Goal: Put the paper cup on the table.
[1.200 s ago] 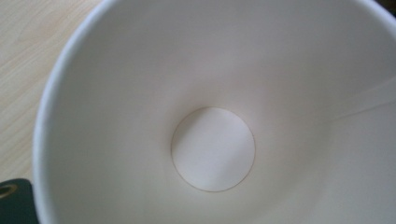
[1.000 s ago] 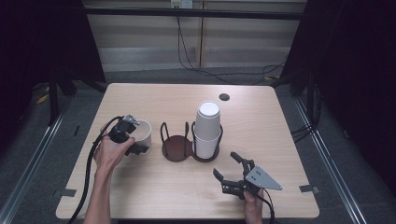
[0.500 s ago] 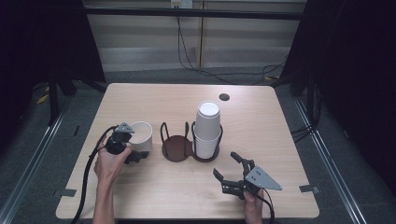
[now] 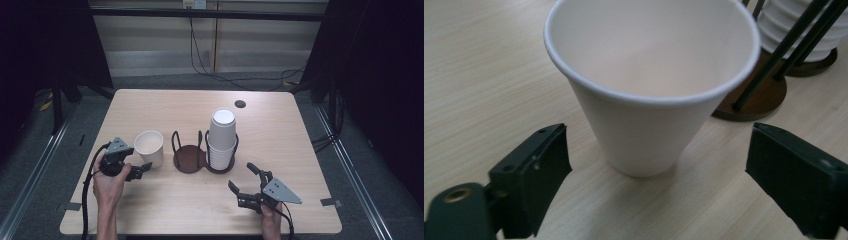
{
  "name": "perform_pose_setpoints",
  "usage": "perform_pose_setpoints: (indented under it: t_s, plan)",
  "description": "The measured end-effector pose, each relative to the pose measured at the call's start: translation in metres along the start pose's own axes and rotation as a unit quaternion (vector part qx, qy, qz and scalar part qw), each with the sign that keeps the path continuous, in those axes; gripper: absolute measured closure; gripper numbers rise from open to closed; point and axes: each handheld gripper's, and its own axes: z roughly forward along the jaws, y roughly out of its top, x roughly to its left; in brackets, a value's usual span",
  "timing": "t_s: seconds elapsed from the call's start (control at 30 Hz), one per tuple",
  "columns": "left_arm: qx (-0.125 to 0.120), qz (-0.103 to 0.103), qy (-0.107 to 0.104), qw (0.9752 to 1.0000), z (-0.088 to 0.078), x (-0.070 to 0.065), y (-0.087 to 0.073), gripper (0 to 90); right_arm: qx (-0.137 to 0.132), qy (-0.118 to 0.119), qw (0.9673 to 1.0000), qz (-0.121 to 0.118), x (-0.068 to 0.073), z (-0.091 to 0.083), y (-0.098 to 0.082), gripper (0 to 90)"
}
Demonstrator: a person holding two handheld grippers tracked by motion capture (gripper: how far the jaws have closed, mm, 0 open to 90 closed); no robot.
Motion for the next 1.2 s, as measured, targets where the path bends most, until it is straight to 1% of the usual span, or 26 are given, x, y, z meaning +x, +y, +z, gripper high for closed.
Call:
perform_pose_setpoints:
  t_s: [0.03, 0.1, 0.13, 0.2, 0.3, 0.37, 0.43, 0.47, 0.5, 0.53, 0.6, 0.63, 0.67, 0.7, 0.77, 0.8, 0.83, 0.87, 0.9, 0.93, 0.97, 1.0, 1.03, 1.1, 1.17, 1.2]
  plan:
    - [-0.011, -0.004, 0.001, 0.9999, -0.002, -0.002, -0.002, 15.8, -0.001, 0.000, 1.0000, -0.001, 0.000, 0.000, 0.000, 13.4]
    - [-0.031, -0.013, -0.013, 0.9994, -0.005, -0.004, -0.007, 15.8, -0.001, 0.000, 1.0000, -0.001, 0.000, 0.000, 0.000, 13.4]
    - [-0.045, -0.010, -0.008, 0.9989, -0.009, -0.008, -0.011, 15.8, 0.000, 0.000, 1.0000, -0.001, 0.000, 0.000, 0.000, 13.4]
    - [-0.049, -0.013, -0.011, 0.9986, -0.011, -0.010, -0.013, 16.2, -0.001, 0.000, 1.0000, -0.001, 0.000, 0.000, 0.000, 13.4]
    - [-0.081, -0.026, -0.025, 0.9960, -0.014, -0.016, -0.020, 17.5, 0.000, 0.000, 1.0000, 0.000, 0.000, 0.000, 0.000, 13.4]
    - [-0.092, -0.021, -0.025, 0.9952, -0.016, -0.021, -0.023, 19.3, -0.001, 0.000, 1.0000, -0.001, 0.000, 0.000, 0.000, 13.4]
    - [-0.116, -0.021, -0.043, 0.9921, -0.018, -0.027, -0.024, 17.9, -0.001, 0.000, 1.0000, -0.001, 0.000, 0.000, 0.000, 13.4]
    - [-0.142, -0.024, -0.053, 0.9882, -0.020, -0.030, -0.026, 16.1, 0.000, 0.000, 1.0000, 0.000, 0.000, 0.000, 0.000, 13.4]
    - [-0.158, -0.031, -0.065, 0.9848, -0.021, -0.032, -0.028, 16.3, 0.000, 0.000, 1.0000, 0.000, 0.000, 0.000, 0.000, 13.4]
    - [-0.162, -0.031, -0.068, 0.9839, -0.022, -0.035, -0.029, 16.3, -0.001, 0.000, 1.0000, -0.001, 0.000, 0.000, 0.000, 13.4]
    - [-0.172, -0.022, -0.056, 0.9833, -0.020, -0.042, -0.031, 16.2, -0.001, 0.000, 1.0000, -0.001, 0.000, 0.000, 0.000, 13.4]
    - [-0.173, -0.022, -0.062, 0.9828, -0.018, -0.044, -0.032, 16.2, -0.001, 0.000, 1.0000, -0.001, 0.000, 0.000, 0.000, 13.4]
    - [-0.171, -0.017, -0.062, 0.9833, -0.015, -0.047, -0.033, 16.2, 0.000, 0.000, 1.0000, 0.000, 0.000, 0.000, 0.000, 13.4]
    - [-0.173, -0.012, -0.055, 0.9833, -0.013, -0.050, -0.034, 16.2, -0.001, 0.000, 1.0000, -0.001, 0.000, 0.000, 0.000, 13.4]
    - [-0.180, -0.009, -0.060, 0.9818, -0.009, -0.055, -0.036, 16.2, -0.001, 0.000, 1.0000, -0.001, 0.000, 0.000, 0.000, 13.4]
    - [-0.202, -0.013, -0.073, 0.9765, -0.007, -0.061, -0.036, 16.2, 0.000, 0.000, 1.0000, 0.000, 0.000, 0.000, 0.000, 13.4]
    - [-0.202, -0.013, -0.073, 0.9765, -0.007, -0.061, -0.036, 16.2, -0.001, 0.000, 1.0000, -0.001, 0.000, 0.000, 0.000, 13.4]
    - [-0.207, -0.015, -0.080, 0.9750, -0.006, -0.063, -0.036, 16.2, -0.001, 0.000, 1.0000, -0.001, 0.000, 0.000, 0.000, 13.4]
    - [-0.206, -0.015, -0.073, 0.9756, -0.005, -0.066, -0.036, 16.2, -0.001, 0.000, 1.0000, -0.001, 0.000, 0.000, 0.000, 13.4]
    - [-0.211, -0.016, -0.071, 0.9747, -0.002, -0.071, -0.035, 16.1, -0.001, 0.000, 1.0000, -0.001, 0.000, 0.000, 0.000, 13.4]
    - [-0.210, -0.012, -0.067, 0.9752, 0.001, -0.075, -0.035, 16.1, 0.000, 0.000, 1.0000, 0.000, 0.000, 0.000, 0.000, 13.4]
    - [-0.205, 0.001, -0.060, 0.9770, 0.003, -0.080, -0.034, 16.1, 0.000, 0.000, 1.0000, -0.001, 0.000, 0.000, 0.000, 13.5]
    - [-0.207, 0.006, -0.062, 0.9764, 0.006, -0.085, -0.034, 16.1, -0.001, 0.000, 1.0000, -0.001, 0.000, 0.000, 0.000, 13.4]
    - [-0.213, 0.005, -0.093, 0.9727, 0.013, -0.092, -0.033, 16.1, 0.000, 0.000, 1.0000, 0.000, 0.000, 0.000, 0.000, 13.4]
    - [-0.209, 0.018, -0.096, 0.9730, 0.020, -0.098, -0.033, 16.1, -0.001, 0.000, 1.0000, 0.000, 0.000, 0.000, 0.000, 13.4]
    - [-0.210, 0.018, -0.102, 0.9723, 0.023, -0.100, -0.032, 16.1, -0.001, 0.000, 1.0000, -0.001, 0.000, 0.000, 0.000, 13.4]
